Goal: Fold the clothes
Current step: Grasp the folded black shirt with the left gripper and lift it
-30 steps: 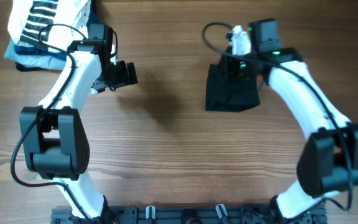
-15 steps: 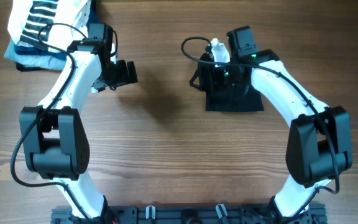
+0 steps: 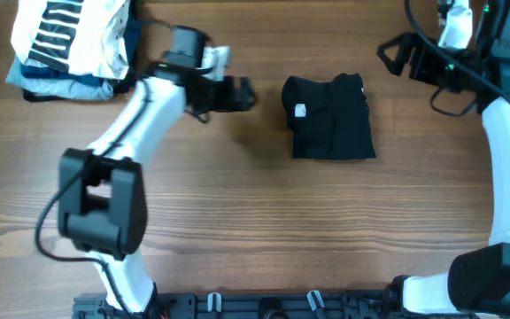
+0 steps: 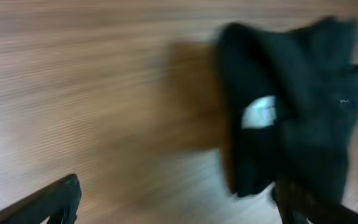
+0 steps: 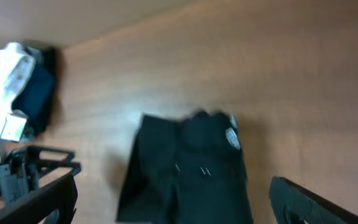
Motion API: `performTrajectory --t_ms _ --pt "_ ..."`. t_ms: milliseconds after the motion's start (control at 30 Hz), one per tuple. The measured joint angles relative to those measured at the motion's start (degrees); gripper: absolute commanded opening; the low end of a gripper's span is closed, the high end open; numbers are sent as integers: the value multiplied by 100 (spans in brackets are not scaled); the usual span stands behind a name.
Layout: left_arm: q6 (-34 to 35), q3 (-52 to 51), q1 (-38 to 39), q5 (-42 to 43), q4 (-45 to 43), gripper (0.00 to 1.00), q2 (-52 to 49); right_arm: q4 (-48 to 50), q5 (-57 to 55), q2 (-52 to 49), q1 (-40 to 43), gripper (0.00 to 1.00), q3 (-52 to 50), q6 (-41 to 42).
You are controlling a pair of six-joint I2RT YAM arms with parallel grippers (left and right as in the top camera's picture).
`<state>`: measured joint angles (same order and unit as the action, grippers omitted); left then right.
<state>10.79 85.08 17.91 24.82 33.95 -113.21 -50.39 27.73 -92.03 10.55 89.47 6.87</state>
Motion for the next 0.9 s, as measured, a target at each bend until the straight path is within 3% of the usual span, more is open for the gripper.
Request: performTrajectory --t_ms 200,633,667,700,733,767,800,900 --pt "407 4 1091 -11 -1139 100 -824 -114 -81 -2 299 100 -13 -4" --pt "608 17 1453 -131 -2122 97 -1290 -236 -306 -2 295 100 -13 -33" --pt "605 44 1506 -94 -2184 89 -1331 -234 -330 -2 295 100 -13 -46" --pt "608 66 1541 -55 -2238 72 -1364 -238 -361 -2 295 100 -13 -48" --pt "634 90 1589 9 -2269 35 -1410 -247 -387 -2 295 100 -13 -48" --pt "658 103 1635 48 -2291 9 -1447 -273 -420 -2 295 100 -13 -48" --pt "734 105 1687 68 -2310 4 -1493 -282 -431 -2 295 100 -13 -48" --pt "973 103 1784 83 -2319 4 -1580 -297 -483 -2 295 100 -13 -48"
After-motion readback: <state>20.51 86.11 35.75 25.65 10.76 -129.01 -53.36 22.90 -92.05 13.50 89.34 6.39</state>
